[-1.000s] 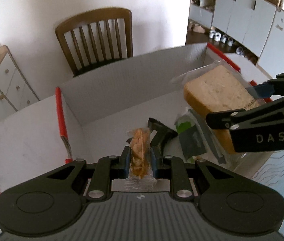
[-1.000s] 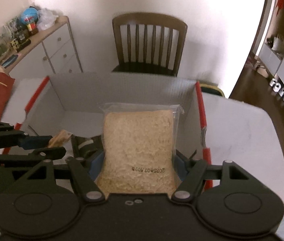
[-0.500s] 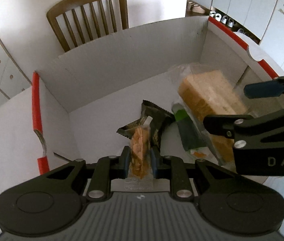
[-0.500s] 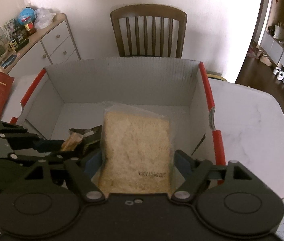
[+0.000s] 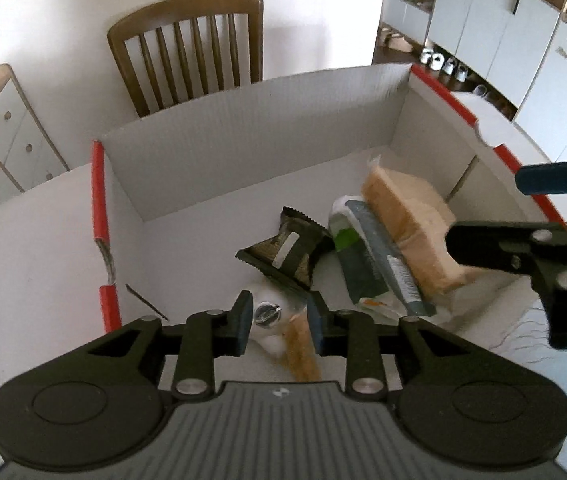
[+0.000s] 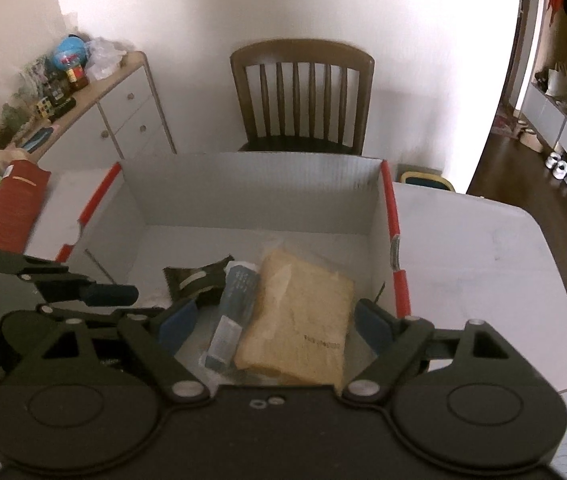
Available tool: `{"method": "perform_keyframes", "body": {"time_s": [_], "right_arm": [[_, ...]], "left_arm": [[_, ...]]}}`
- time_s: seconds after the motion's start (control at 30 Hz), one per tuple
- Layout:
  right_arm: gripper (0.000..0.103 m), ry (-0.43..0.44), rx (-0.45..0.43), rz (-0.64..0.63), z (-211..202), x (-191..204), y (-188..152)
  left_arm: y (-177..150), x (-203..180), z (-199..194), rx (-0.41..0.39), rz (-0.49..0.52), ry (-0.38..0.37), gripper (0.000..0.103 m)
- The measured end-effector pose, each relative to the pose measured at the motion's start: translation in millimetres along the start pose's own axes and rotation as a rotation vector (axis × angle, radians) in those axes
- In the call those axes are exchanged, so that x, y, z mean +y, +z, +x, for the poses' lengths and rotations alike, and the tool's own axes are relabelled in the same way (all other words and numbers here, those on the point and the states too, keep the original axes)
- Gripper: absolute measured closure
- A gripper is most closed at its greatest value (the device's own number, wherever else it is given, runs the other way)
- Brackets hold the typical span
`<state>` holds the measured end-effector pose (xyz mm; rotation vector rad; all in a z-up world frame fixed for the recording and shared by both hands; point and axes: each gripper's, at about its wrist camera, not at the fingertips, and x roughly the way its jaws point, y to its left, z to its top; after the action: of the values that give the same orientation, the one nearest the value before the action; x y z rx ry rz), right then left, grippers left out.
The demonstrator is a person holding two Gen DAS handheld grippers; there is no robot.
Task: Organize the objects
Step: 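Open both tools to drop the snack bag and bread bag in the box, then move both tools back from the box to the items on the table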
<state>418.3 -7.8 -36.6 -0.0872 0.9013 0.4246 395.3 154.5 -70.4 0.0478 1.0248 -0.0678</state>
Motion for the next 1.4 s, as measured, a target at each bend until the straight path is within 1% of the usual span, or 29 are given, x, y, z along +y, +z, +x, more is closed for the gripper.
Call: {"method": "perform_keyframes", "body": {"time_s": [0.27, 0.5, 0.6, 0.93, 1.1, 1.13, 1.2, 1.23, 1.27, 1.3, 1.4], "right_arm": [[0.014, 0.023, -0.042, -0.021, -41, -1, -12], [0.011, 0.05, -0.063, -0.06, -77, 2, -32], [0.005, 0.048, -0.066, -0.084, -89, 5, -44], [0.005, 0.039, -0.064, -0.116, -122, 7, -96], [0.005, 0.035, -0.052, -0.136, -134, 10, -127], [0.005, 0.033, -0.052, -0.139, -136, 10, -132], [0.005, 0.03, -0.05, -0.147, -139, 11, -141], [0.005, 0.032, -0.049, -0.147, -141, 12, -146], [0.005, 0.033, -0.048, -0.143, -142, 12, -151], [0.005, 0.036, -0.046, -0.139, -143, 12, -155], [0.005, 0.039, -0.039, -0.13, -146, 11, -167]], "left_arm": [[-11, -7, -41, -0.067, -0.022, -0.011, 0.075], [-20, -12, -74, -0.114, -0.019, -0.023, 0.075], [-26, -15, -86, -0.13, -0.023, -0.03, 0.075], [-65, -24, -112, -0.144, -0.033, -0.075, 0.075], [-89, -33, -123, -0.153, -0.027, -0.082, 0.075], [-95, -35, -125, -0.152, -0.022, -0.084, 0.074], [-105, -39, -128, -0.152, -0.018, -0.088, 0.06], [-110, -41, -130, -0.154, -0.017, -0.085, 0.041], [-117, -44, -132, -0.166, -0.016, -0.077, 0.034], [-122, -46, -135, -0.177, -0.01, -0.073, 0.034], [-138, -51, -138, -0.175, -0.007, -0.081, 0.034]]}}
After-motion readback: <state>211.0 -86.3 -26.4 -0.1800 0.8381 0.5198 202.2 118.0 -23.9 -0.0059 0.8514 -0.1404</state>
